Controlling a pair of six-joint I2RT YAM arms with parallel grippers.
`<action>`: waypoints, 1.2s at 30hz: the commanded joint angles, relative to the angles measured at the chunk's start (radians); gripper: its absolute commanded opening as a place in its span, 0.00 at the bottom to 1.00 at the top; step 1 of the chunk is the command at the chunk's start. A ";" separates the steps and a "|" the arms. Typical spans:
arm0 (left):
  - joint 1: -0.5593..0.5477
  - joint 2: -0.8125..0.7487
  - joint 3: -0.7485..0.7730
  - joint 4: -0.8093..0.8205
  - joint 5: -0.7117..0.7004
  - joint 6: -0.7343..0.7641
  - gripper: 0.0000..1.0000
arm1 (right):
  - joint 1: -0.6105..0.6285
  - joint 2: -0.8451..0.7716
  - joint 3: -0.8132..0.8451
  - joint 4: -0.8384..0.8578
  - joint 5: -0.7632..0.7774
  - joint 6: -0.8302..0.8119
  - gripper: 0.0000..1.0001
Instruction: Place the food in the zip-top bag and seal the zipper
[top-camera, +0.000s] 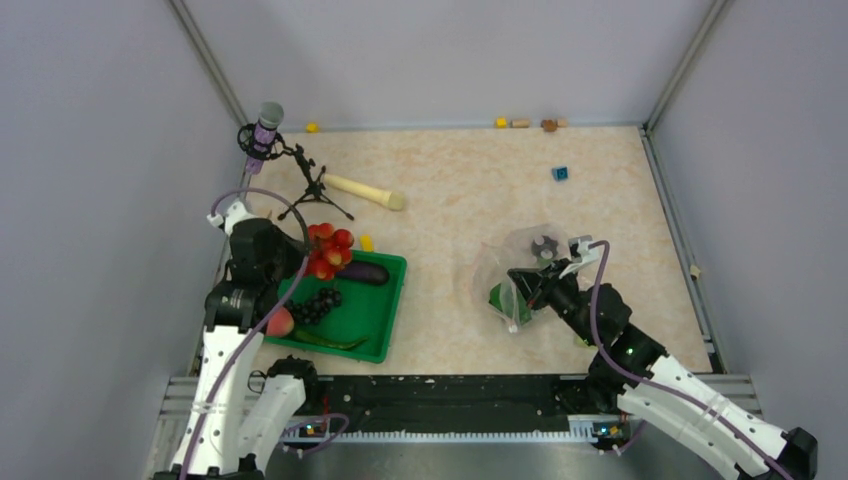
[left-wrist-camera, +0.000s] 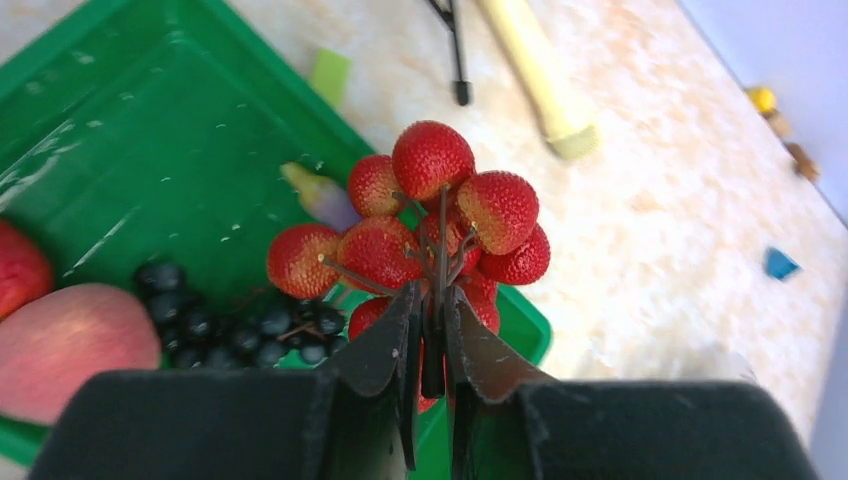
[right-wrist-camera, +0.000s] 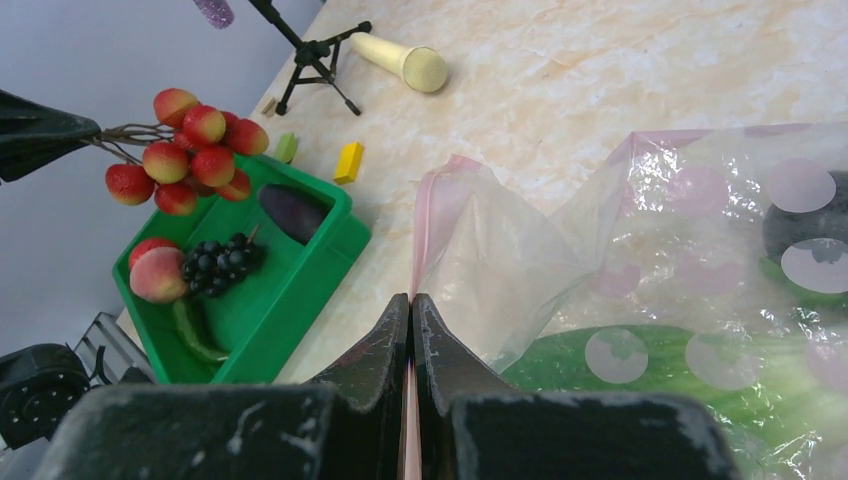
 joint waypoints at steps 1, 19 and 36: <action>0.002 -0.047 0.057 0.172 0.213 0.052 0.00 | -0.006 0.003 0.042 0.045 0.004 -0.009 0.00; -0.233 0.026 -0.079 0.640 0.706 0.014 0.00 | -0.006 0.028 0.068 0.038 -0.001 0.017 0.00; -0.593 0.380 -0.122 1.081 0.635 -0.032 0.00 | -0.006 0.051 0.141 -0.041 0.011 0.119 0.00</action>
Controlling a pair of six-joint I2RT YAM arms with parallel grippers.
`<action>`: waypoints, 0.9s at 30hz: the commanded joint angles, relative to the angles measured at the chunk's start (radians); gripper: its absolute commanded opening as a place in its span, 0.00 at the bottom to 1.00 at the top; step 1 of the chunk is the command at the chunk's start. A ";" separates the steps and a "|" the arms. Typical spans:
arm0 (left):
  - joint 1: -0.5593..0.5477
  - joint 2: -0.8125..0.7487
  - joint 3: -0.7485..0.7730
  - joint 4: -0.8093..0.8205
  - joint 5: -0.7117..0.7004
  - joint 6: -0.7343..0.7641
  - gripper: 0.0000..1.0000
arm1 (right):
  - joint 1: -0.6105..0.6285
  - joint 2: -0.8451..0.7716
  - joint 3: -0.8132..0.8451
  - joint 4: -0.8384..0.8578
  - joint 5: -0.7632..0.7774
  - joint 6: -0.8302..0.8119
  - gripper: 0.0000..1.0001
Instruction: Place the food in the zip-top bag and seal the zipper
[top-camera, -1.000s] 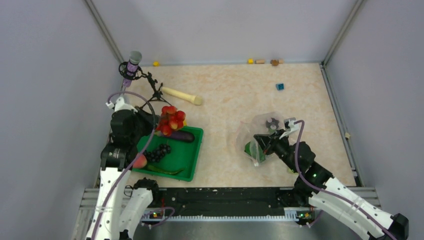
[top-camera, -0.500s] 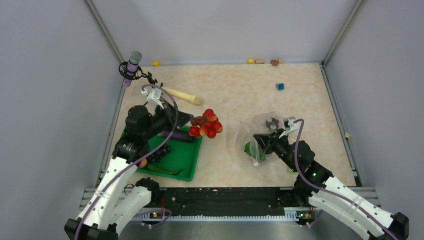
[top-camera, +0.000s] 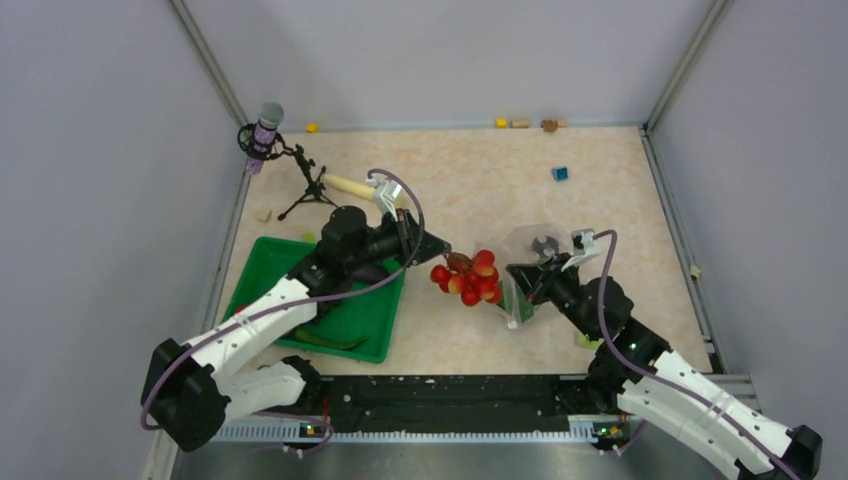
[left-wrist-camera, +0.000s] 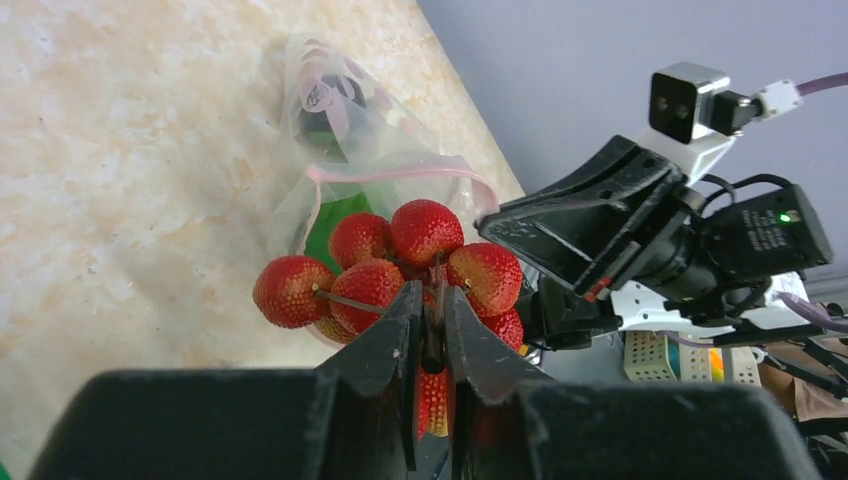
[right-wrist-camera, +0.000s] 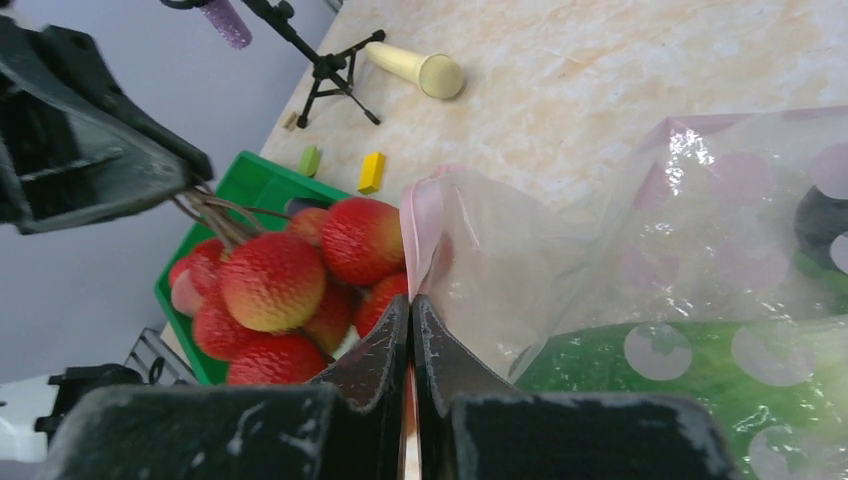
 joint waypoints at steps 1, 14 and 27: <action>-0.021 0.063 0.001 0.225 -0.010 -0.030 0.00 | -0.006 0.018 0.084 -0.005 0.006 0.058 0.00; -0.103 0.196 -0.036 0.377 -0.084 -0.022 0.00 | -0.007 0.065 0.142 0.031 -0.070 0.128 0.00; -0.252 0.193 -0.002 0.350 -0.251 0.071 0.00 | -0.006 0.091 0.223 0.048 -0.103 0.210 0.00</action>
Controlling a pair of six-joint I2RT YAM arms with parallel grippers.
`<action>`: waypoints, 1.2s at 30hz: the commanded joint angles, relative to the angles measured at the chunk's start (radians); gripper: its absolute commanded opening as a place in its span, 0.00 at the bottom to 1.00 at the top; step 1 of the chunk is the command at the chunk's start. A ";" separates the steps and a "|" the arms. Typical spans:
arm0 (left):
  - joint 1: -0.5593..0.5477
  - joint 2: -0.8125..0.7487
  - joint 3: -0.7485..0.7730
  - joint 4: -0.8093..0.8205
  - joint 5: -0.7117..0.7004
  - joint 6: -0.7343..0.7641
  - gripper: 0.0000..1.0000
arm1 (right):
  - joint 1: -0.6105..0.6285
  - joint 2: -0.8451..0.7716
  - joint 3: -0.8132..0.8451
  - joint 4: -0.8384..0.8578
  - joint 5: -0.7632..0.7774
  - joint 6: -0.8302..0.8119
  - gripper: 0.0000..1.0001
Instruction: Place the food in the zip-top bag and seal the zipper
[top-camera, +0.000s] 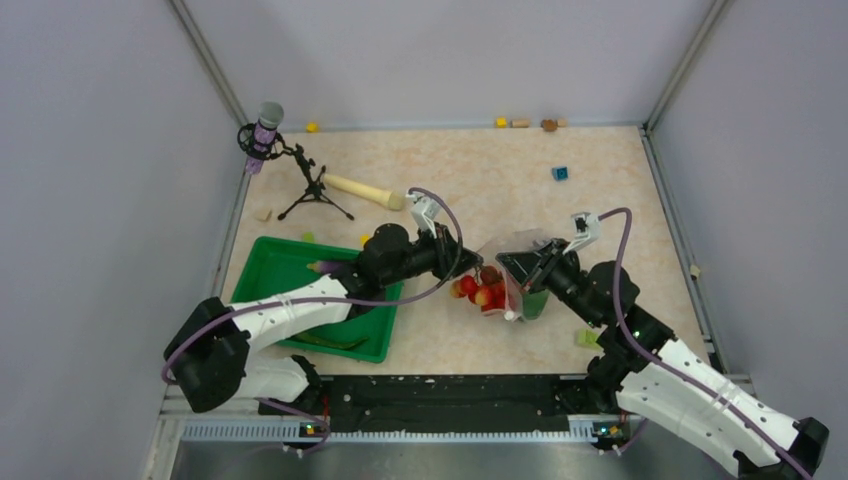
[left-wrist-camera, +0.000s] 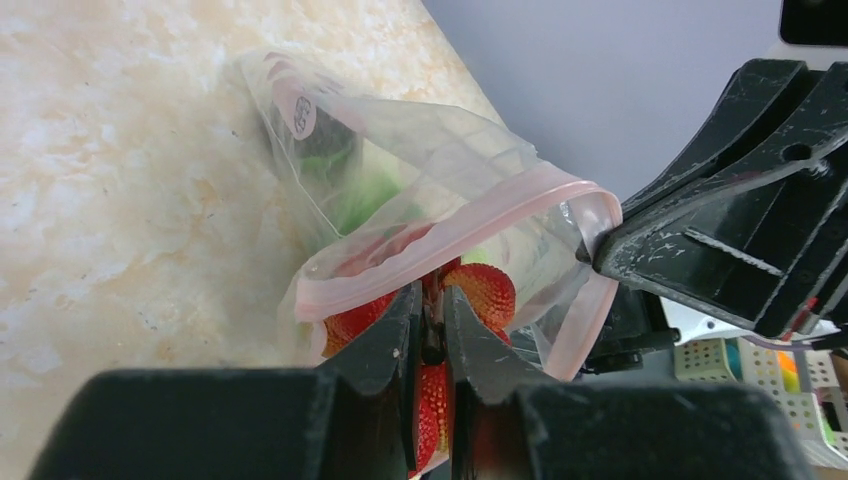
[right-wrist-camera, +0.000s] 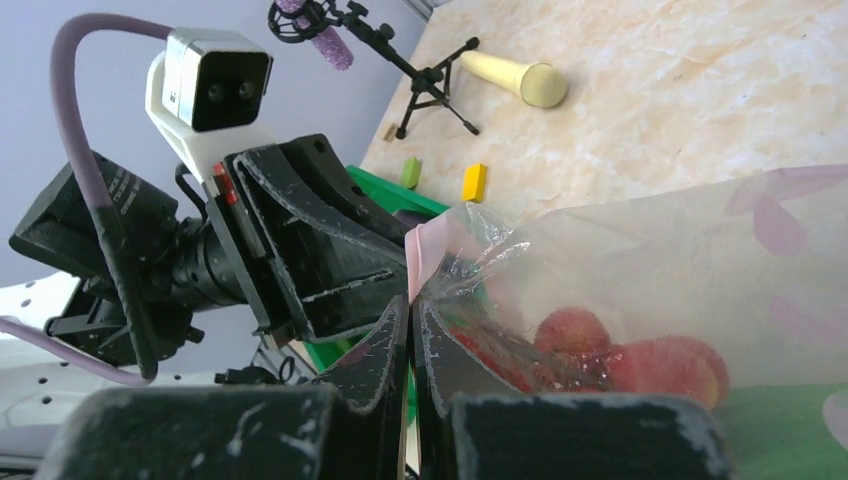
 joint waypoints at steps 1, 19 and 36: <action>-0.049 -0.057 0.035 0.054 -0.095 0.053 0.00 | -0.005 -0.003 0.057 0.059 0.004 0.066 0.00; -0.190 0.008 0.067 0.198 -0.204 0.305 0.00 | -0.006 -0.049 0.004 0.155 -0.032 0.166 0.00; -0.217 0.126 0.205 -0.032 -0.402 0.302 0.59 | -0.006 -0.126 0.052 0.103 -0.007 0.090 0.00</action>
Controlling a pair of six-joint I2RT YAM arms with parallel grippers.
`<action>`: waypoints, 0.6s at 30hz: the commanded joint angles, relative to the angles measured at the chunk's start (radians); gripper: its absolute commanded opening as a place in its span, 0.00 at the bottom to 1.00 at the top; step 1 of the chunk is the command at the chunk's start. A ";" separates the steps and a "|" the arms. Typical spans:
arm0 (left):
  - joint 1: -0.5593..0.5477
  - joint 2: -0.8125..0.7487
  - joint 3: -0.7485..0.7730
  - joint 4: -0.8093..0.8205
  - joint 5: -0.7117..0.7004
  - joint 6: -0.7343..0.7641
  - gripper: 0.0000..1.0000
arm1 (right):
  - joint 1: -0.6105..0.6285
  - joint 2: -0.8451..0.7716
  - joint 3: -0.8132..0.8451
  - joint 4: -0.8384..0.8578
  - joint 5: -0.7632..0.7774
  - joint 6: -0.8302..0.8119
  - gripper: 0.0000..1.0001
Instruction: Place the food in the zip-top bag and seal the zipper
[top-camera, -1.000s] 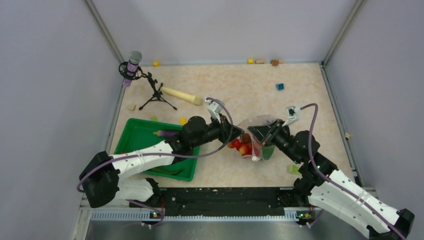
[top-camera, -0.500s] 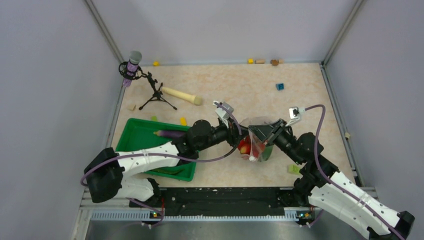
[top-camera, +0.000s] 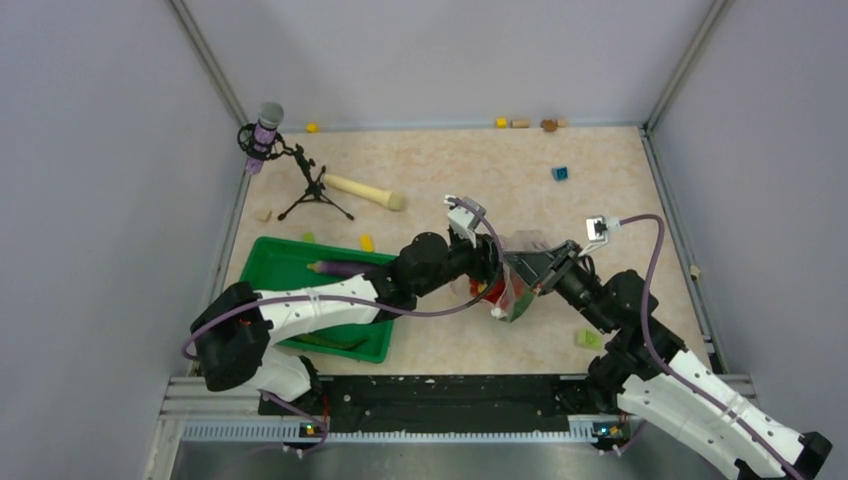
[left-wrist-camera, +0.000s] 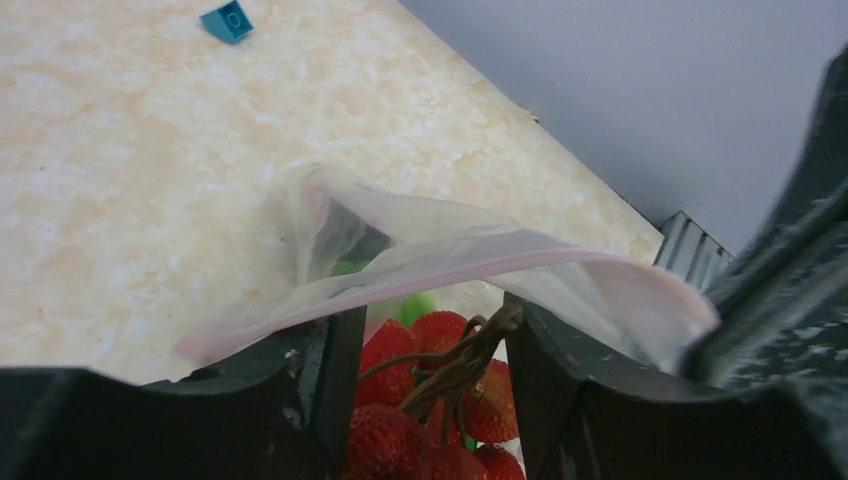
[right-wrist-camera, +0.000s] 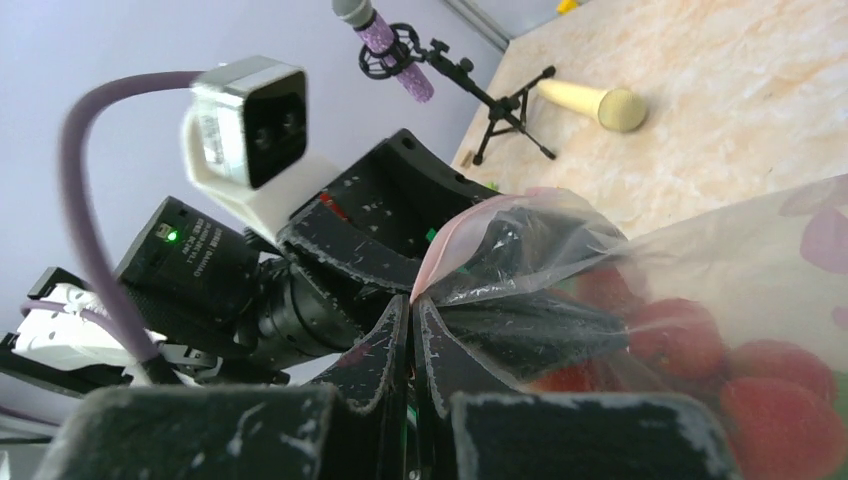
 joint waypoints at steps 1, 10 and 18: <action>-0.011 -0.019 0.066 -0.118 -0.079 -0.021 0.61 | -0.007 -0.052 0.063 0.046 0.052 -0.043 0.00; -0.024 -0.110 0.110 -0.346 -0.020 -0.050 0.80 | -0.006 -0.083 0.084 -0.052 0.174 -0.125 0.00; -0.026 -0.232 0.119 -0.519 -0.062 -0.091 0.87 | -0.006 -0.085 0.086 -0.051 0.202 -0.159 0.00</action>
